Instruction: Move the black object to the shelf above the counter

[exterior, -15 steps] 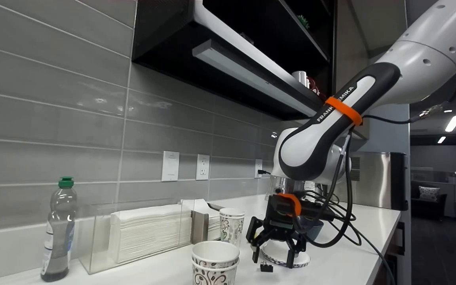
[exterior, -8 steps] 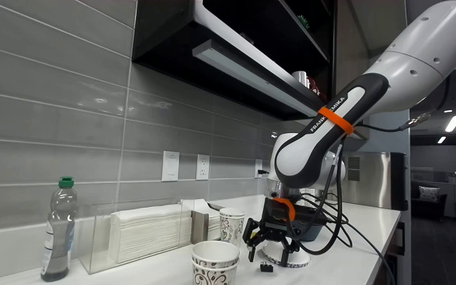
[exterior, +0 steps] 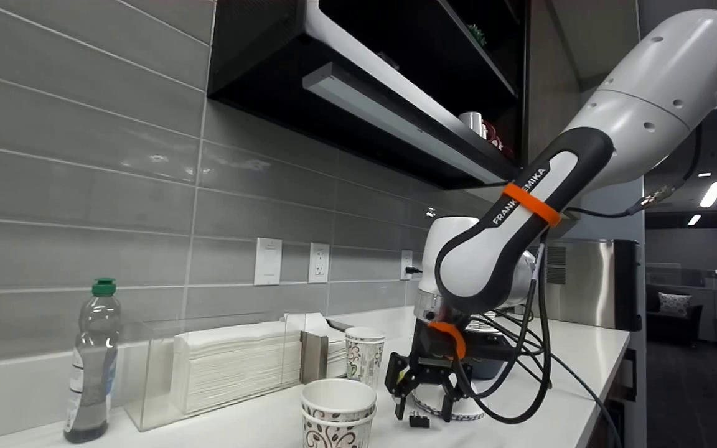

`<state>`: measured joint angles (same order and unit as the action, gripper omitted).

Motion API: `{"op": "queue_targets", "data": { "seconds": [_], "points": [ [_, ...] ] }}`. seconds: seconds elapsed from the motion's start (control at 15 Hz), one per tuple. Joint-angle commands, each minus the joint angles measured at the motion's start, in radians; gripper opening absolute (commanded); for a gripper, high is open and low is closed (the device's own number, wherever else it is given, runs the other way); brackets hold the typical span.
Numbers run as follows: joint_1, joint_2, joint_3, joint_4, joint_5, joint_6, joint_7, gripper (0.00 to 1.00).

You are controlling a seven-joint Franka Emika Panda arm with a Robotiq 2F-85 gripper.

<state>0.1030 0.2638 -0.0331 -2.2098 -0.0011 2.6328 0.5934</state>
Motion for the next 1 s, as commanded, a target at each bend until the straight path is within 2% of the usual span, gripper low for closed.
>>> {"op": "queue_targets", "data": {
  "seconds": [0.0,0.13,0.47,0.53,0.67,0.73,0.8,0.93],
  "points": [
    [0.041,0.022,-0.033,0.010,-0.061,0.035,0.061,0.81],
    [0.051,0.028,-0.041,0.012,-0.075,0.039,0.075,0.60],
    [0.063,0.034,-0.060,0.014,-0.101,0.052,0.098,0.26],
    [0.067,0.034,-0.066,0.016,-0.113,0.056,0.106,0.21],
    [0.073,0.038,-0.077,0.020,-0.138,0.061,0.124,0.32],
    [0.077,0.039,-0.080,0.020,-0.148,0.064,0.132,0.16],
    [0.079,0.037,-0.081,0.020,-0.155,0.061,0.137,0.11],
    [0.072,0.008,-0.057,0.004,-0.129,0.037,0.103,0.11]
  ]
}}
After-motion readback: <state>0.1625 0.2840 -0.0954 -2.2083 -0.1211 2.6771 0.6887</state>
